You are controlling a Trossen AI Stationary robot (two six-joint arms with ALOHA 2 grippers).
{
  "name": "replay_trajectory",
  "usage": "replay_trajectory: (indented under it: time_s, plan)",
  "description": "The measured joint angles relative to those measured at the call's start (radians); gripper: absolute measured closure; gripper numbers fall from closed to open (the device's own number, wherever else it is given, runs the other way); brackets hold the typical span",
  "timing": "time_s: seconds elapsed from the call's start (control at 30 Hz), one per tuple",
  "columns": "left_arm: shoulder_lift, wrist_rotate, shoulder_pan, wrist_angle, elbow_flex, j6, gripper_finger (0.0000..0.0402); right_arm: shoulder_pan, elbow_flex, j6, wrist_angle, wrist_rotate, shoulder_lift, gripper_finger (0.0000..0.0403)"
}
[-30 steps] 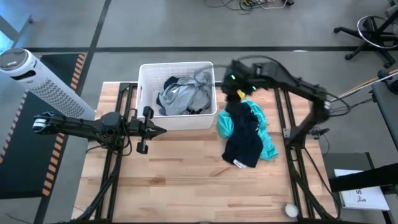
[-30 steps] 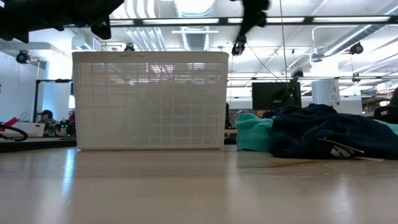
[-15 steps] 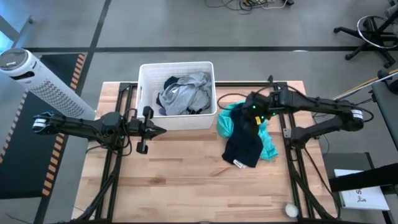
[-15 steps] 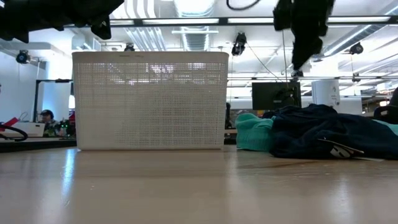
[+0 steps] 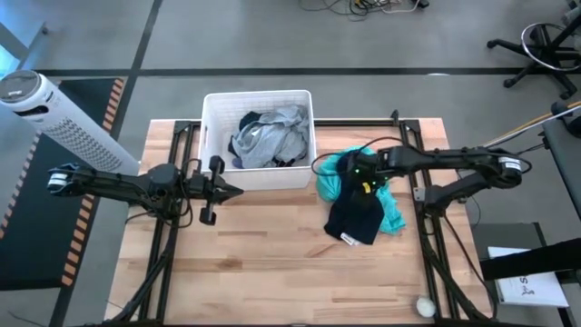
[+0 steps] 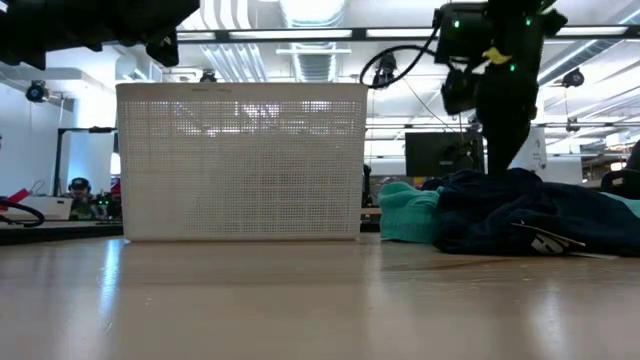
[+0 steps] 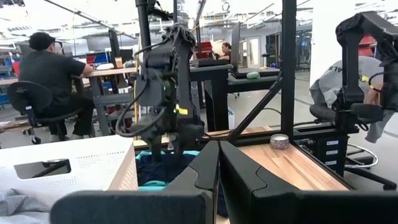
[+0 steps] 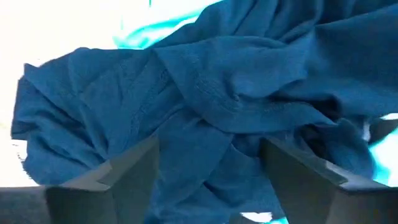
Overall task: Sort clothes
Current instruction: Put the dark blue boxer shorts into the white laundry bin
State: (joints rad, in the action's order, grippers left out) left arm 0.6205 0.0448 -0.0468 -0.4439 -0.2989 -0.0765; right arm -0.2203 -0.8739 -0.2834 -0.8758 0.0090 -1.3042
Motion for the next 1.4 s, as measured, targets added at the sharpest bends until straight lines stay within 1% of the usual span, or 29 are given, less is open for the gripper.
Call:
replay_trajectory:
  time_s: [0.07, 0.13, 0.2, 0.3, 0.33, 0.37, 0.47, 0.53, 0.7, 0.83, 0.9, 1.07, 1.23, 1.33, 1.4]
  plan:
    - [0.0, 0.0, 0.0, 0.0, 0.0, 0.0, 0.0402, 0.0, 0.006, 0.008, 0.0, 0.002, -0.024, 0.0172]
    - [0.0, 0.0, 0.0, 0.003, 0.0, 0.003, 0.0402, 0.002, 0.009, 0.017, 0.0, 0.008, -0.043, 0.0208]
    - [0.0, 0.0, 0.0, 0.004, 0.0, 0.005, 0.0402, 0.01, 0.01, 0.023, -0.001, 0.021, -0.054, 0.0259]
    - [0.0, 0.0, 0.0, 0.004, 0.0, 0.008, 0.0402, 0.023, 0.001, 0.029, -0.025, 0.021, -0.059, 0.0357]
    - [0.0, 0.0, 0.0, 0.004, 0.0, 0.008, 0.0402, 0.029, -0.011, 0.025, -0.042, 0.021, -0.057, 0.0378]
    - [0.0, 0.0, 0.0, 0.004, 0.0, 0.008, 0.0402, 0.035, -0.024, 0.016, -0.057, 0.021, -0.051, 0.0387]
    - [0.0, 0.0, 0.0, 0.003, 0.0, 0.008, 0.0402, 0.065, -0.084, -0.015, -0.126, 0.019, -0.028, 0.0388]
    - [0.0, 0.0, 0.0, 0.004, 0.0, 0.007, 0.0402, 0.093, -0.142, -0.028, -0.172, 0.018, -0.008, 0.0396]
    - [0.0, 0.0, 0.0, 0.004, 0.0, 0.0, 0.0402, 0.178, -0.333, -0.089, -0.294, 0.009, 0.03, 0.0399]
    - [0.0, 0.0, 0.0, 0.003, 0.0, 0.0, 0.0402, 0.26, -0.498, -0.11, -0.301, 0.016, 0.042, 0.0399]
    - [0.0, 0.0, 0.0, 0.003, 0.0, 0.0, 0.0402, 0.296, -0.58, -0.103, -0.291, 0.061, 0.04, 0.0399]
    - [0.0, 0.0, 0.0, 0.003, 0.0, 0.0, 0.0402, 0.342, -0.748, -0.025, -0.178, 0.216, 0.017, 0.04]
    - [0.0, 0.0, 0.0, 0.002, 0.0, -0.002, 0.0402, 0.331, -0.879, 0.099, -0.014, 0.369, -0.018, 0.04]
    - [0.0, 0.0, 0.0, 0.0, 0.0, -0.003, 0.0402, 0.312, -0.952, 0.211, 0.102, 0.425, -0.06, 0.04]
    - [0.0, 0.0, 0.0, -0.001, 0.0, -0.003, 0.0402, 0.288, -1.006, 0.287, 0.192, 0.436, -0.1, 0.04]
